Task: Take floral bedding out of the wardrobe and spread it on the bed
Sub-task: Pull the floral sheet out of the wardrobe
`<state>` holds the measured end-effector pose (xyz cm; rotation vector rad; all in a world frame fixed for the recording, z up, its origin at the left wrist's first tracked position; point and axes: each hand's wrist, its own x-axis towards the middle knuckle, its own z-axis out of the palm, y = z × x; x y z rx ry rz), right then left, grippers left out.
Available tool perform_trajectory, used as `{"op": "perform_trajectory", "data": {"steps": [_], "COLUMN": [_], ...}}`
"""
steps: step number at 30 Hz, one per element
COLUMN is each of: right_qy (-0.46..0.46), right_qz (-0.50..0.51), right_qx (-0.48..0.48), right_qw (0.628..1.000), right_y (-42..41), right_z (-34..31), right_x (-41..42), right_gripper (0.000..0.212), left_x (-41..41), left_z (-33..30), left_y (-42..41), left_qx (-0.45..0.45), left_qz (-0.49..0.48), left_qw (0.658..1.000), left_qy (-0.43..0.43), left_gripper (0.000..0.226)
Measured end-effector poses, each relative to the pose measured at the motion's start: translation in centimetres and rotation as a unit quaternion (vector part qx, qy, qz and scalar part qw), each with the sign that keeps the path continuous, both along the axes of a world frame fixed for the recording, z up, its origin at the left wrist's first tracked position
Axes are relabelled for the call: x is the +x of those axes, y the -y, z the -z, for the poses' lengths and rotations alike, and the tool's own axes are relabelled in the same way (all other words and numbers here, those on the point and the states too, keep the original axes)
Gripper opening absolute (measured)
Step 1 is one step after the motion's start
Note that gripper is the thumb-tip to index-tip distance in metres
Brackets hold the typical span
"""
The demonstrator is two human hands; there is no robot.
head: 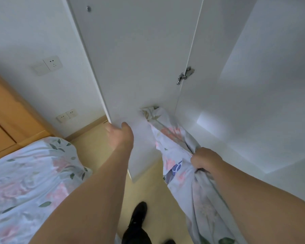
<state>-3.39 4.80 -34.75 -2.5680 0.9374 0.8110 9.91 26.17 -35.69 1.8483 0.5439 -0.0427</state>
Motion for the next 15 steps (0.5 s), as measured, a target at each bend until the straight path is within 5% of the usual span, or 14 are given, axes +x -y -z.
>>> {"op": "perform_trajectory", "data": {"steps": [6,15], "right_qy": [0.028,0.040], "right_qz": [0.027,0.088], "right_qx": [-0.008,-0.004], "right_qw": [0.999,0.995], "right_y": [0.1,2.5], "right_z": [1.0,0.5], "right_x": [-2.3,-6.3], "right_gripper": [0.034,0.037], "left_x": [-6.5,-10.1], "left_z": [1.8,1.6], "left_y": [0.2,1.9], "left_qx": [0.161,0.260], "left_qz": [0.091,0.328], "left_qw": [0.976,0.895], "left_qy": [0.118,0.156], "left_gripper": [0.026,0.048]}}
